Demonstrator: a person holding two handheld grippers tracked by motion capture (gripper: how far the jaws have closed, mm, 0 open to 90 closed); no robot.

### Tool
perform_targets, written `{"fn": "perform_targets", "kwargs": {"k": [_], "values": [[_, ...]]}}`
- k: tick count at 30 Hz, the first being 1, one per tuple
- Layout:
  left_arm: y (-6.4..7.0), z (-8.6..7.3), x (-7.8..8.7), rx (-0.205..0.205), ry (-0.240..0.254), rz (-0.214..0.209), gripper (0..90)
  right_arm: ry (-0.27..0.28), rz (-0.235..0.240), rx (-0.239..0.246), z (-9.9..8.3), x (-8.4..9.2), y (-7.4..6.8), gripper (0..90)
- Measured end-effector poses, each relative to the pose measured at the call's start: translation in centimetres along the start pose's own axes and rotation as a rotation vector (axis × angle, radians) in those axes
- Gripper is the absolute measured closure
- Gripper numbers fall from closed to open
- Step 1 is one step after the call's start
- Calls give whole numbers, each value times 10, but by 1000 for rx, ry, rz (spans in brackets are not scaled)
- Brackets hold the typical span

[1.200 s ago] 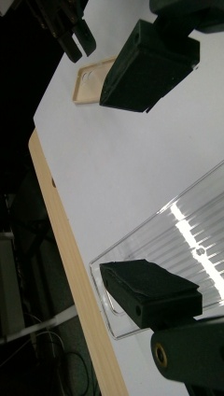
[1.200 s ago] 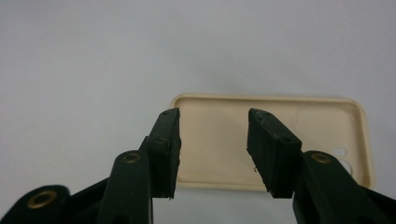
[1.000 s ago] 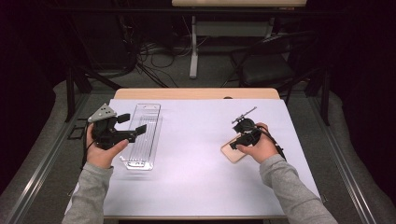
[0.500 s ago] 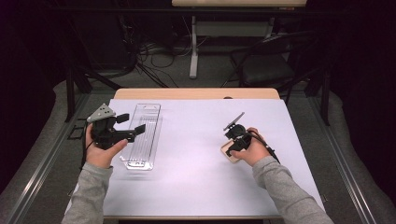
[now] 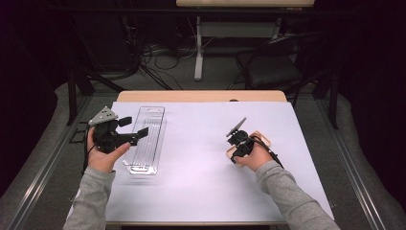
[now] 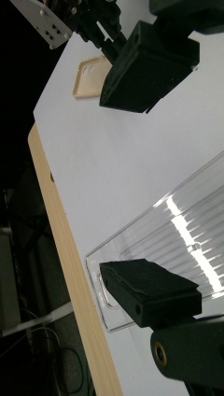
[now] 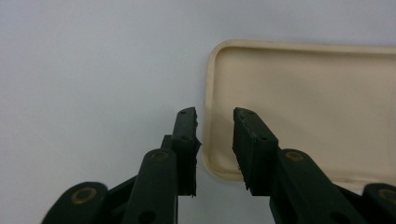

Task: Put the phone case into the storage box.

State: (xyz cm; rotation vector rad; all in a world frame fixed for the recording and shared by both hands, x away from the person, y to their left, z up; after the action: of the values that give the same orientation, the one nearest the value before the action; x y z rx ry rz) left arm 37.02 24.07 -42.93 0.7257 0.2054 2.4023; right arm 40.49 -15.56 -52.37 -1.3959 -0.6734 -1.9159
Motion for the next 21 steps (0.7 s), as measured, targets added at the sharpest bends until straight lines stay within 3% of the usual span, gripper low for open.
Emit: {"fn": "perform_targets", "kwargs": {"k": [6, 7, 11, 16, 21], "values": [[-1, -1, -1, 3, -4, 2, 177, -49, 13, 5, 0, -3, -1, 747], [-1, -1, -1, 5, -4, 4, 177, -13, 12, -6, 0, -6, -1, 754], [-1, -1, -1, 5, -5, 2, 177, -16, 25, -10, -1, -10, -2, 793], [-2, -1, -2, 6, -3, 4, 177, -66, 30, -9, -1, -9, -1, 810], [-2, -1, -2, 10, -5, 5, 177, -34, 27, -9, -1, -12, -2, 829]]}}
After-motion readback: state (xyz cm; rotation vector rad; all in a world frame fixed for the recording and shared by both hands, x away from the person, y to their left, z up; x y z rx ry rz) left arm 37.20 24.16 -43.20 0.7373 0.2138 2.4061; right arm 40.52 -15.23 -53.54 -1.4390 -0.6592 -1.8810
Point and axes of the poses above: each handheld gripper's, and its own axes: x roughly backward along the jaws, z roughly out of its top, y roughly to its right, the point moved 1 cm from there along -x, roughly forward along the jaws, and after that the axes turned 13 degrees about x, right-handed, at the moved point
